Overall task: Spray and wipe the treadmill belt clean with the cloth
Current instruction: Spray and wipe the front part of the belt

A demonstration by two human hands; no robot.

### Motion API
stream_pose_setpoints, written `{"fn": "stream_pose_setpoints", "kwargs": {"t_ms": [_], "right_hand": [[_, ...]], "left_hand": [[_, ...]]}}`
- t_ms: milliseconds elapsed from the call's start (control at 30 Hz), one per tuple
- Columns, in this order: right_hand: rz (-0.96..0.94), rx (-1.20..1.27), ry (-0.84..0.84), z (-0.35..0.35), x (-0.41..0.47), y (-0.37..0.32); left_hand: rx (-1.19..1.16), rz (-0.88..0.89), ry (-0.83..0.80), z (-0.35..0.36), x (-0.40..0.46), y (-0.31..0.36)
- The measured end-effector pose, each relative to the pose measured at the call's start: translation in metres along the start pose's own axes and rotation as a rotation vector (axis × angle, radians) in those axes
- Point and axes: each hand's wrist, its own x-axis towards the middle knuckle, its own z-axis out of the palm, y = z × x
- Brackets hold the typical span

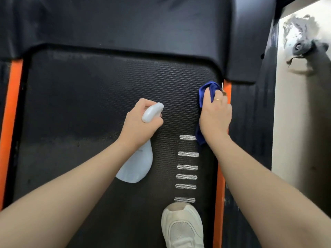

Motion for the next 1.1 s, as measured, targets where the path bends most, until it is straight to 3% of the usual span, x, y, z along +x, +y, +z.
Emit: {"fn": "stream_pose_setpoints", "kwargs": {"t_ms": [200, 367, 533, 700, 767, 867, 933, 1033, 1100], "right_hand": [[-0.158, 0.028, -0.055, -0.002, -0.054, 0.011], [-0.072, -0.089, -0.044, 0.004, 0.008, 0.004], [-0.097, 0.089, -0.178, -0.012, -0.063, -0.001], [0.085, 0.273, -0.309, -0.017, -0.019, -0.042], [-0.12, 0.35, -0.185, -0.022, -0.037, -0.058], [-0.756, 0.311, -0.043, -0.009, -0.076, -0.05], [-0.906, 0.265, -0.009, -0.003, -0.055, -0.033], [-0.571, 0.283, -0.014, -0.002, -0.042, -0.044], [-0.504, 0.347, 0.043, -0.002, -0.07, -0.071]], "left_hand": [[-0.028, 0.019, -0.061, -0.005, -0.007, 0.0], [-0.027, 0.05, -0.046, -0.001, -0.006, -0.003], [-0.001, 0.034, -0.076, -0.003, -0.006, 0.002], [-0.036, 0.042, -0.026, -0.005, -0.007, -0.002], [-0.052, 0.034, 0.008, -0.011, -0.01, -0.007], [-0.072, -0.008, -0.009, -0.02, -0.013, -0.015], [-0.094, -0.027, -0.026, -0.027, -0.016, -0.021], [-0.11, -0.045, 0.007, -0.038, -0.018, -0.033], [-0.118, -0.056, 0.042, -0.042, -0.021, -0.04]]}}
